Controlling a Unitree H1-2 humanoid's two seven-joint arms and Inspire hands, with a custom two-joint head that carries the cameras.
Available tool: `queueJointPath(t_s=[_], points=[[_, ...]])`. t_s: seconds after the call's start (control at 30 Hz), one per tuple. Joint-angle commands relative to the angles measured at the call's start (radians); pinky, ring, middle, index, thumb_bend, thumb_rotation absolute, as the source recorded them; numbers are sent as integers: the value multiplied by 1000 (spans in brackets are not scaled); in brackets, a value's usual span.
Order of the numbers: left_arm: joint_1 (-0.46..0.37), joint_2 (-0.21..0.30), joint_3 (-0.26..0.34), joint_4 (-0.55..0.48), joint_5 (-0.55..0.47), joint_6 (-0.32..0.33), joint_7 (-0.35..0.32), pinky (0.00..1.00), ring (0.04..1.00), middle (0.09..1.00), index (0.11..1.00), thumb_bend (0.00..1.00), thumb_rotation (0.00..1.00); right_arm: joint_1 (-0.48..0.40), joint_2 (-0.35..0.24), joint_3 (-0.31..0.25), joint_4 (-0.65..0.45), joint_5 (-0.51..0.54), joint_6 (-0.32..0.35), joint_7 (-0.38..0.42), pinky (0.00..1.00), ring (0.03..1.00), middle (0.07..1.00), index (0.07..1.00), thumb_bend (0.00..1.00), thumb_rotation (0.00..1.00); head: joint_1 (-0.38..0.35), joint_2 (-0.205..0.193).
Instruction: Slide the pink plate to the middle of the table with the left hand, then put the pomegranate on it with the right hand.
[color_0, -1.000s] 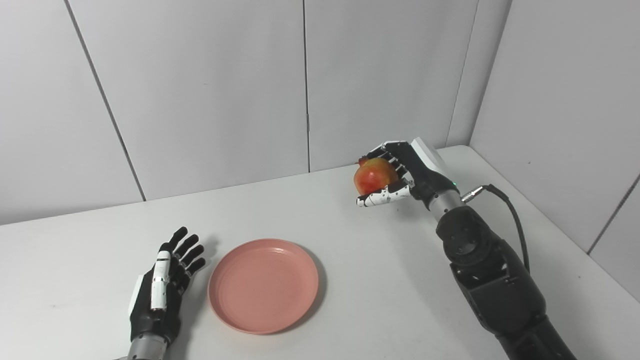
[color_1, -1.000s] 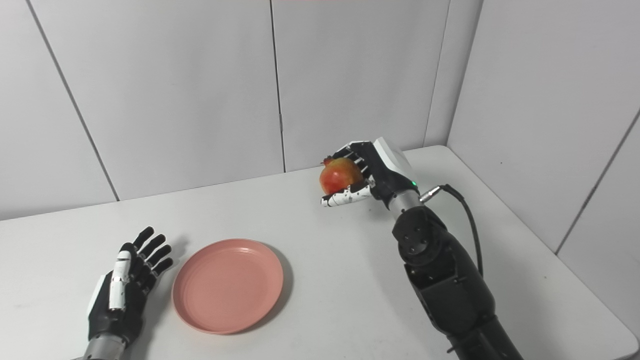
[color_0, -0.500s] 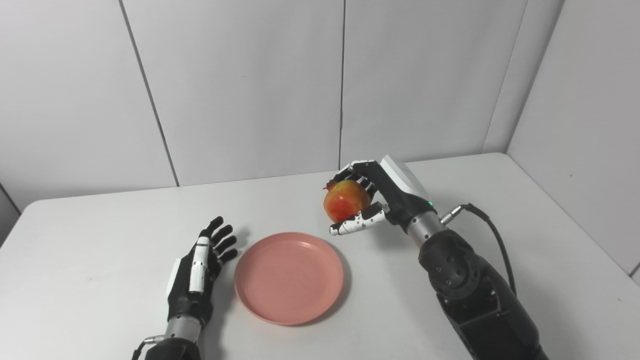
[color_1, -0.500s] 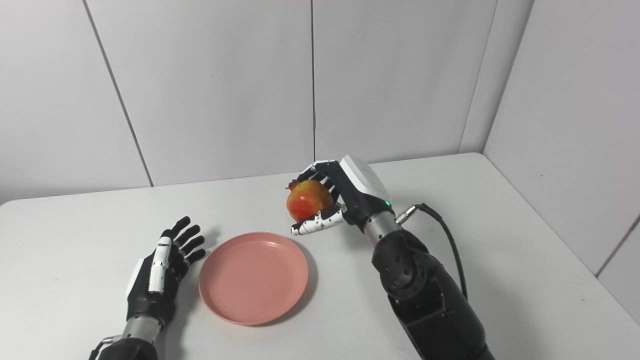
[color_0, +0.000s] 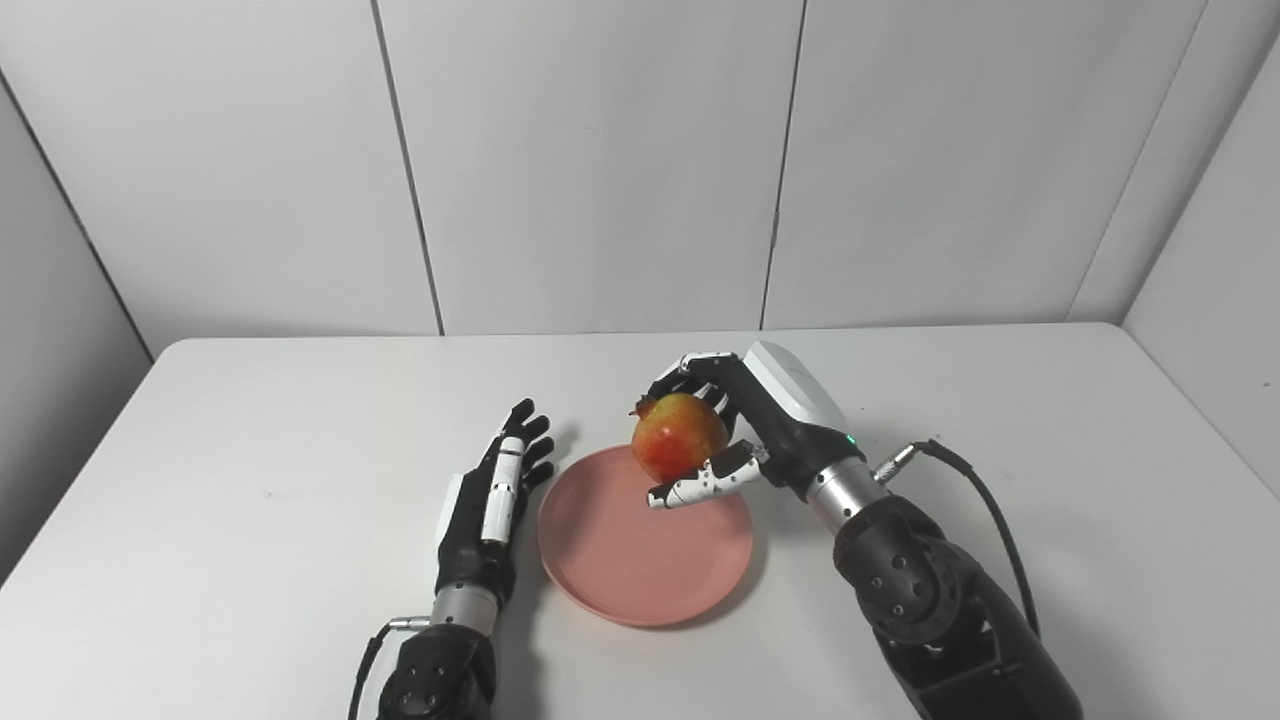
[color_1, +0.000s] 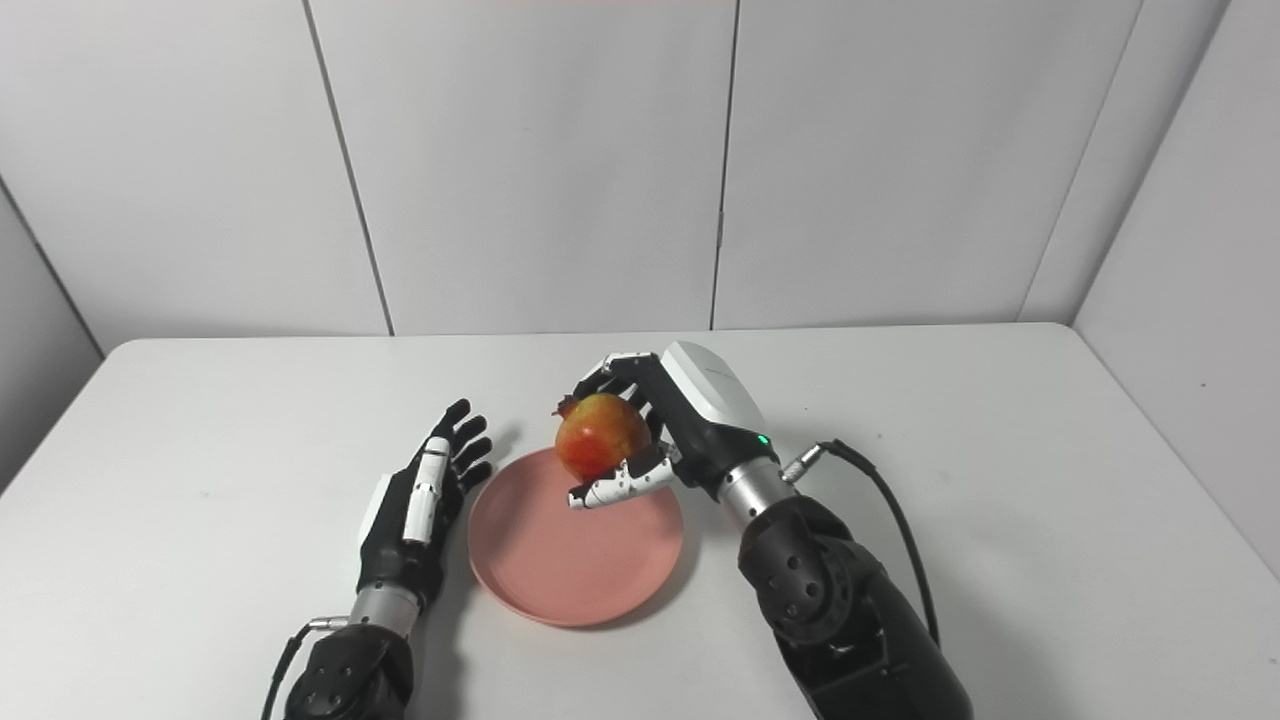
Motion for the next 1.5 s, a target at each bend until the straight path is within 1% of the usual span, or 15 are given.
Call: queueJointPath(t_s=[0.0,0.07,0.1,0.2,0.27,0.43,0.53,0.6,0.67,0.7,0.77,0.9,1.1,1.23,1.47], points=[[-20,-22,-14,-10,24,7,15,877,902,913,899,396,1000,-48,10,1,-5,-9,-53,-1,309,397,484,549,553,120,22,4],[-21,-29,-16,-8,36,-2,29,871,901,911,899,390,1000,-46,17,9,12,-7,-63,0,285,375,469,550,552,119,37,8],[-22,-34,-17,-6,46,-8,38,869,900,910,899,387,1000,-47,20,14,20,-10,-64,4,276,366,464,550,552,116,59,14],[-25,-46,-18,-3,66,-18,58,867,901,909,898,379,1000,-47,29,28,38,-21,-55,11,337,423,500,557,548,144,83,20],[-27,-55,-17,7,78,-43,76,869,902,907,894,382,1000,-47,35,38,54,-26,-56,15,347,435,510,562,550,140,102,25],[-29,-67,-17,13,101,-49,102,855,896,899,889,393,1000,-47,48,62,84,-45,-63,14,340,427,505,571,562,107,118,32],[-34,-71,-13,27,103,-62,105,855,894,895,885,386,1000,-50,52,78,93,-61,-60,17,342,427,504,576,559,114,128,37],[-36,-73,-12,34,104,-71,106,859,895,896,886,391,1000,-53,53,86,98,-73,-56,21,339,428,506,580,557,126,127,37],[-35,-75,-12,33,106,-73,109,858,892,896,886,397,1000,-55,52,97,105,-96,-54,21,312,399,490,580,558,132,131,40],[-35,-77,-12,31,107,-71,111,854,889,895,883,392,1000,-56,52,103,109,-108,-54,19,269,356,457,576,559,133,131,40],[-35,-79,-12,29,107,-67,112,856,891,896,885,389,1000,-57,51,119,116,-146,-51,11,233,319,429,575,567,137,137,45],[-37,-78,-12,32,105,-72,111,859,893,896,886,383,1000,-59,54,135,135,-198,-55,1,202,285,394,567,575,134,139,53],[-42,-79,-9,32,102,-69,113,844,885,888,877,385,1000,-60,54,157,175,-271,-84,-39,207,296,402,563,582,138,136,65],[-45,-79,-8,32,105,-66,116,839,879,884,874,387,1000,-58,46,172,189,-321,-124,-78,185,270,379,562,597,113,136,68],[-48,-77,-8,38,99,-71,117,830,873,880,870,390,1000,-55,40,177,196,-377,-141,-78,200,288,398,571,595,118,130,71]])
